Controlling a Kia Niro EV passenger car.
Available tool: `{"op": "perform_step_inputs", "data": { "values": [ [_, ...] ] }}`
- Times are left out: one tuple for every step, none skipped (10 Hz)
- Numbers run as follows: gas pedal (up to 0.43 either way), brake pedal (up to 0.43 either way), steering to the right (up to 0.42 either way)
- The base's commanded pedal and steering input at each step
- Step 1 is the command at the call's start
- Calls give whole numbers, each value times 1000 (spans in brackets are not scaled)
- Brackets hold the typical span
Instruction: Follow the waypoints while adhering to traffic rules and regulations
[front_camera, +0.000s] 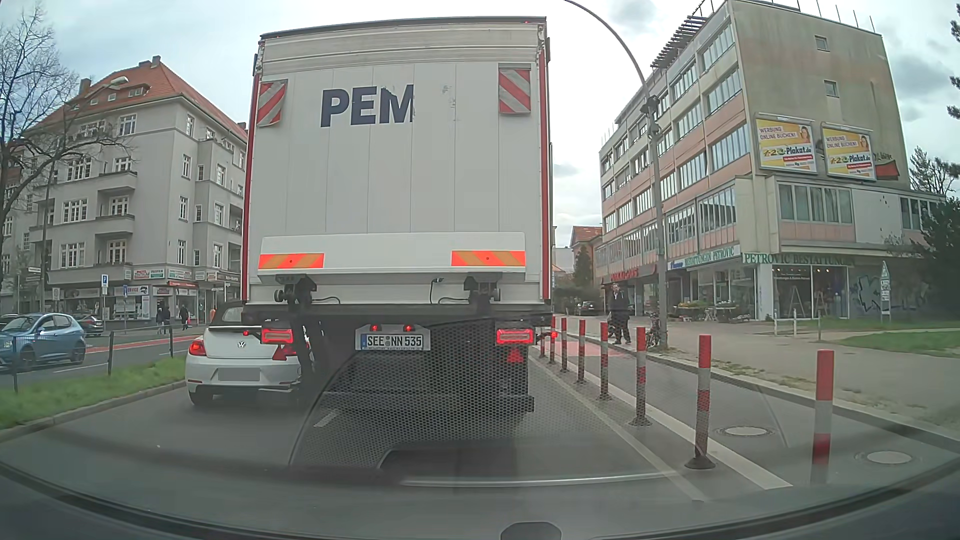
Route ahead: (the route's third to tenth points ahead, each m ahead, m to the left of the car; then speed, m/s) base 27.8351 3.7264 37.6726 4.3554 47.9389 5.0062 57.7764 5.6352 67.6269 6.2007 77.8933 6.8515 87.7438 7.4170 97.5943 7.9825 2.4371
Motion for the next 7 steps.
{"op": "perform_step_inputs", "data": {
  "values": [
    [0,6,20],
    [0,6,20],
    [0,6,20],
    [0,0,20],
    [0,0,19],
    [28,0,16],
    [98,0,11]
  ]
}}
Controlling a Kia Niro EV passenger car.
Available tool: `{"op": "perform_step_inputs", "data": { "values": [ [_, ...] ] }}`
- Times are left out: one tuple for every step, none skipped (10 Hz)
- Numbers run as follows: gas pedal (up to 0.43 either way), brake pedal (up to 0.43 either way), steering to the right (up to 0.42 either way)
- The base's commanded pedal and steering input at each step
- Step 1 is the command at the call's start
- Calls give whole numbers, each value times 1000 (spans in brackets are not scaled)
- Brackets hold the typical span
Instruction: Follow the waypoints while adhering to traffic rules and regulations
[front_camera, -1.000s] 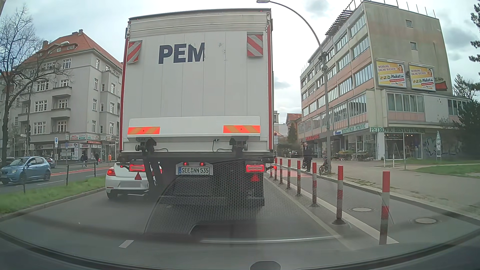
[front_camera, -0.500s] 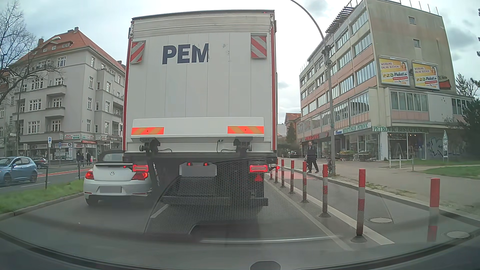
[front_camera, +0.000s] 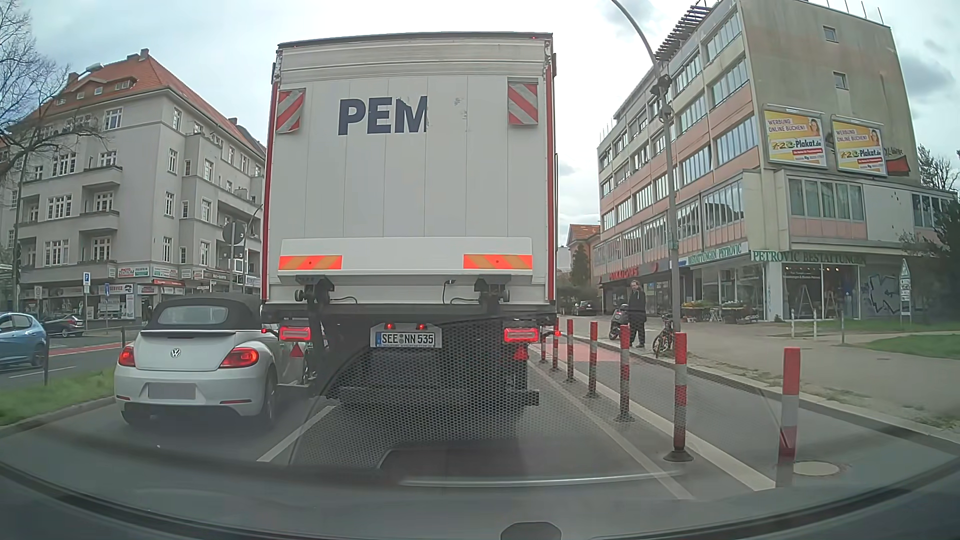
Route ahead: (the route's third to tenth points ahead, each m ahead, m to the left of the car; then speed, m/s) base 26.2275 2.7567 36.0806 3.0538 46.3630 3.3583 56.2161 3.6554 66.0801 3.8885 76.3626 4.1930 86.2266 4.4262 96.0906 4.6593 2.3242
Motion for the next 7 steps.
{"op": "perform_step_inputs", "data": {
  "values": [
    [98,0,4],
    [98,0,0],
    [98,0,-1],
    [98,0,-2],
    [98,0,-7],
    [130,0,-15],
    [157,0,-19]
  ]
}}
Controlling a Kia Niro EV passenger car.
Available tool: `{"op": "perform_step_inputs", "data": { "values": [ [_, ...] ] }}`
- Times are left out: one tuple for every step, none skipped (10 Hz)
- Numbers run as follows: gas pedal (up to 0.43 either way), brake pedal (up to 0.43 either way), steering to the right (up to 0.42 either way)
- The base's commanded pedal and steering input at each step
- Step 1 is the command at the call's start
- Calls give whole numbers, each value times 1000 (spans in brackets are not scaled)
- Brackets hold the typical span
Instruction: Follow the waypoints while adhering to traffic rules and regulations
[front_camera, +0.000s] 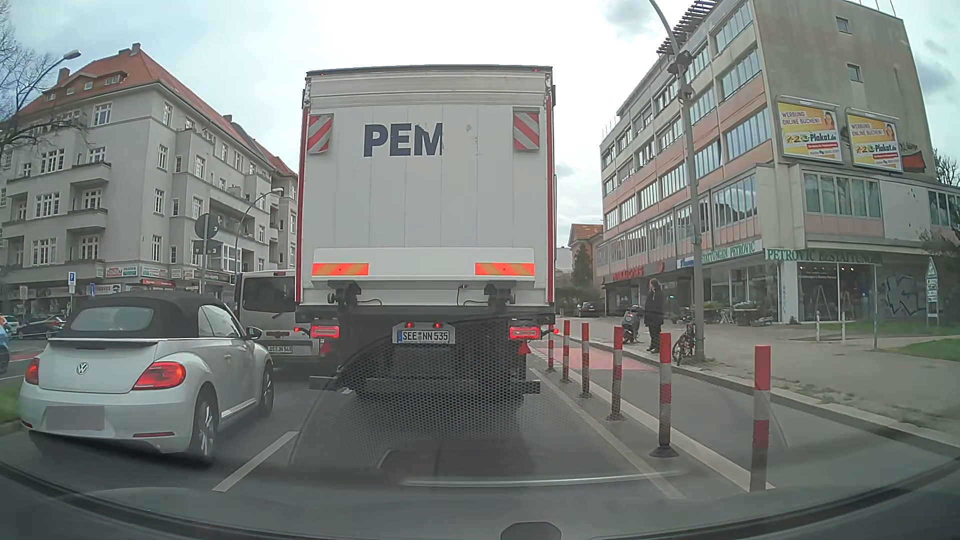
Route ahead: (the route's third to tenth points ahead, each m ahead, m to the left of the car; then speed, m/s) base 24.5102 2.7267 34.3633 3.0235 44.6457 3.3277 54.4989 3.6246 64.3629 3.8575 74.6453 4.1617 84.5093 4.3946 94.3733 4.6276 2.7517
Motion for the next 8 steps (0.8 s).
{"op": "perform_step_inputs", "data": {
  "values": [
    [169,0,-19],
    [169,0,-21],
    [169,0,-23],
    [177,0,-28],
    [177,0,-28],
    [177,0,-28],
    [189,0,-28],
    [189,0,-27]
  ]
}}
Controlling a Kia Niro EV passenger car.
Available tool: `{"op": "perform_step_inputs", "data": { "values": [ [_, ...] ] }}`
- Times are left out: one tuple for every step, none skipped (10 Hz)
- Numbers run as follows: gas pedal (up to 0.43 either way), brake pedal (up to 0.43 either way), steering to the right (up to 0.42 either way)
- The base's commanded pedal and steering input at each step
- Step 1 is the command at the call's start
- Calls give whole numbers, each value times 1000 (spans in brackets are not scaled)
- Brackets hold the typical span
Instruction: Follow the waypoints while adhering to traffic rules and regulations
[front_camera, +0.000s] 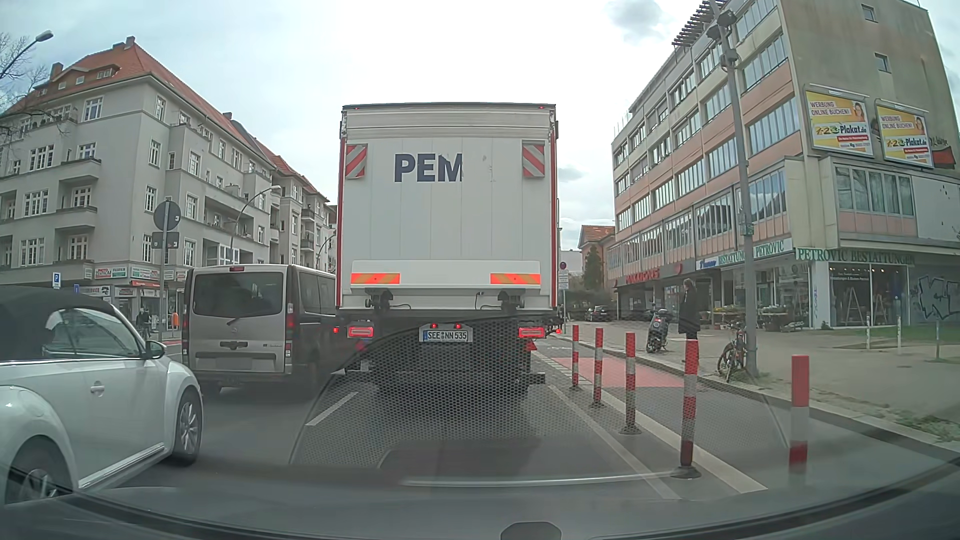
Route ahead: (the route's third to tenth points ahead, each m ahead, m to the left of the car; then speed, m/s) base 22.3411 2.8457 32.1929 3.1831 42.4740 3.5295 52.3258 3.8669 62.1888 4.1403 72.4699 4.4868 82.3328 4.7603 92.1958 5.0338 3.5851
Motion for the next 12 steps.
{"op": "perform_step_inputs", "data": {
  "values": [
    [209,0,-28],
    [220,0,-28],
    [228,0,-27],
    [228,0,-27],
    [228,0,-27],
    [228,0,-26],
    [228,0,-24],
    [228,0,-18],
    [228,0,-13],
    [228,0,-12],
    [228,0,-12],
    [228,0,-12]
  ]
}}
